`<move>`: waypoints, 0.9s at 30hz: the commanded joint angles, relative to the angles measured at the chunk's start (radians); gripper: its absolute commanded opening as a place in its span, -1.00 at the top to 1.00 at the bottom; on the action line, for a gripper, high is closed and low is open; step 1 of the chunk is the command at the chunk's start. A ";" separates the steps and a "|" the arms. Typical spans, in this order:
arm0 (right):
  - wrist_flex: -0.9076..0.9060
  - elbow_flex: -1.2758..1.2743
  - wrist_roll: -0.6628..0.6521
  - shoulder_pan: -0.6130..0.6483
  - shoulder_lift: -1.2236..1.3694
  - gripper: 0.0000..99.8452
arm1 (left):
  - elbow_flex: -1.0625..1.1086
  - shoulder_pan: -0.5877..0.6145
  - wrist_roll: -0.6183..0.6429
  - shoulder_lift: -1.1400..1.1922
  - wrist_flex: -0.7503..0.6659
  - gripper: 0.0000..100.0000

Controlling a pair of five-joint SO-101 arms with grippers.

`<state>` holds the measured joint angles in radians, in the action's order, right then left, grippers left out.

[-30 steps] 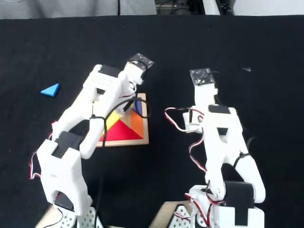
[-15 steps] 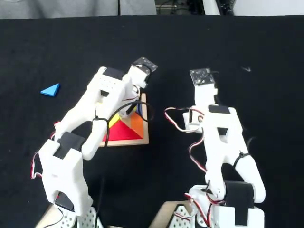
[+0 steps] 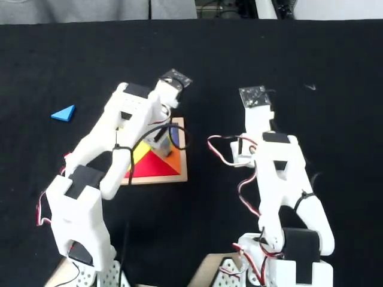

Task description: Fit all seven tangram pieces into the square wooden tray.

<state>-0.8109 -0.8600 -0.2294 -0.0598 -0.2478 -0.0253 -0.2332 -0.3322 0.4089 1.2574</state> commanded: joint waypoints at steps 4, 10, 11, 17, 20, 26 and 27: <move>0.018 0.056 -0.002 -0.012 -0.005 0.98 | -0.018 0.016 0.000 -0.014 -0.012 0.47; 0.018 0.056 -0.002 -0.012 -0.005 0.98 | -0.042 0.039 0.000 -0.020 -0.012 0.47; 0.018 0.056 -0.002 -0.012 -0.005 0.98 | -0.058 0.058 0.000 -0.020 -0.011 0.47; 0.018 0.056 -0.002 -0.011 -0.005 0.98 | -0.117 0.113 0.000 -0.018 -0.006 0.47; 0.018 0.056 -0.002 -0.011 -0.005 0.98 | -0.128 0.108 0.000 -0.020 -0.006 0.47; 0.018 0.056 -0.002 -0.011 -0.005 0.98 | -0.168 0.113 0.000 -0.009 -0.015 0.47; 0.018 0.056 -0.002 -0.011 -0.005 0.98 | -0.176 0.120 0.005 -0.009 -0.029 0.47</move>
<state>-0.8109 -0.8600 -0.2294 -0.0598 -0.2478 -0.1066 -0.1289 -0.3322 0.4089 1.2574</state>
